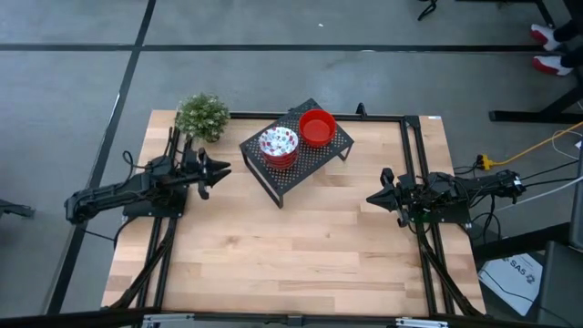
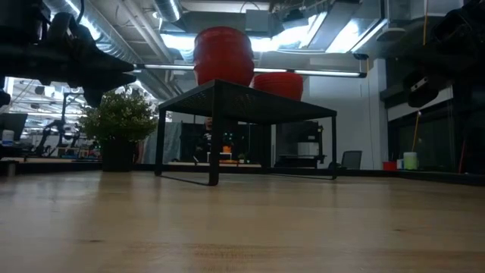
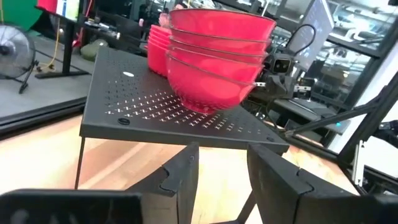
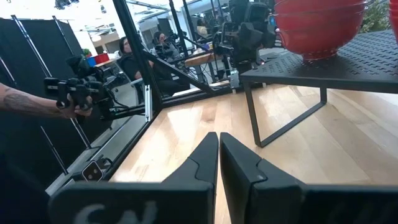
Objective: Pick & Place Mini bowls
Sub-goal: Return to Home Position
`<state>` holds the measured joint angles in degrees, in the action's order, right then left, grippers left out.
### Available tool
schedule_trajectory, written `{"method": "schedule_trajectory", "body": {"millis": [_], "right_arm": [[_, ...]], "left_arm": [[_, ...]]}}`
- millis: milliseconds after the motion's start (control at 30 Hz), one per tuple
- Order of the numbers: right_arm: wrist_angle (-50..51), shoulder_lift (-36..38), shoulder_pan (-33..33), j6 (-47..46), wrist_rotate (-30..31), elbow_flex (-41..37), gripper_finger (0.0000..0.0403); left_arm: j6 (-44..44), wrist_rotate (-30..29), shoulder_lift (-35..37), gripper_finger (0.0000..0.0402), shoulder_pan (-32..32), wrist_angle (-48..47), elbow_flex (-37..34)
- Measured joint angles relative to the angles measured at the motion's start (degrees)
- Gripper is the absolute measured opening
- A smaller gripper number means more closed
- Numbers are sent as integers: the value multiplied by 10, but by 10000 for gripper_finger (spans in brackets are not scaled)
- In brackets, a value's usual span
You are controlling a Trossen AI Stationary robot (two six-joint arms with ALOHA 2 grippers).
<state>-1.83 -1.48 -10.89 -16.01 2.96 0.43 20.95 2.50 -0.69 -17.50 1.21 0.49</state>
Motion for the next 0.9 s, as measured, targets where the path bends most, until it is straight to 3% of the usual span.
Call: {"method": "schedule_trajectory", "body": {"millis": [900], "right_arm": [[0, 0, 0, 0, 0, 0, 19]], "left_arm": [[38, -1, -2, 130, 0, 1, 0]]}}
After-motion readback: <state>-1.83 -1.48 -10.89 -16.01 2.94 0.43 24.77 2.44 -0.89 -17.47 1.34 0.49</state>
